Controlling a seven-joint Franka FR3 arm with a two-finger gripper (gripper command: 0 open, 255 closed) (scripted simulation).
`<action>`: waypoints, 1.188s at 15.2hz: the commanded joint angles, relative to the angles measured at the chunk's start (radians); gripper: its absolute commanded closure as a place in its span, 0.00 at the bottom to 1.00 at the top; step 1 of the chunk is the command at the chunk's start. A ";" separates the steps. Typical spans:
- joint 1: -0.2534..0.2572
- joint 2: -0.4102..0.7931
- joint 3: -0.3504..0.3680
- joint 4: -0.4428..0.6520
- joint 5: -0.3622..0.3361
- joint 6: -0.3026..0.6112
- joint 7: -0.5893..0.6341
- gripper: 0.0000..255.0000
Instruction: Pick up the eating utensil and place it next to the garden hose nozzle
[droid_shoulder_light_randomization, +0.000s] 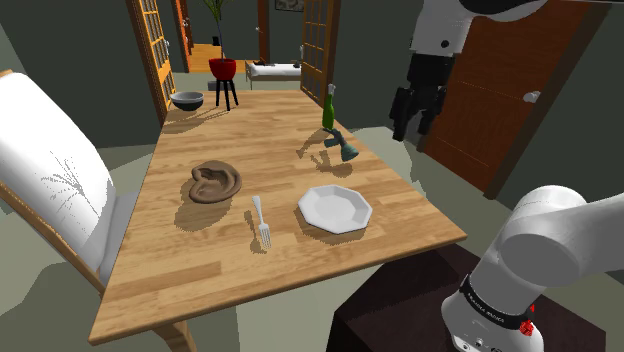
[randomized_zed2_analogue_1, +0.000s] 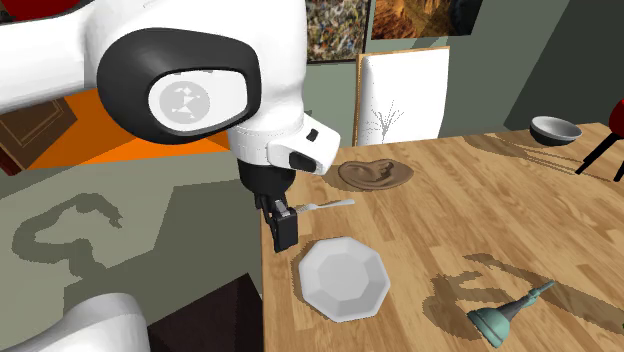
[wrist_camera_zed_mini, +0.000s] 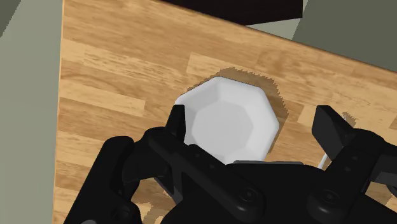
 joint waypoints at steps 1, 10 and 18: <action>0.000 0.000 0.000 0.000 0.000 0.000 0.000 0.00; 0.008 0.178 0.168 -0.076 0.067 0.315 0.168 0.00; -0.019 0.438 0.318 -0.035 0.043 0.583 0.342 0.00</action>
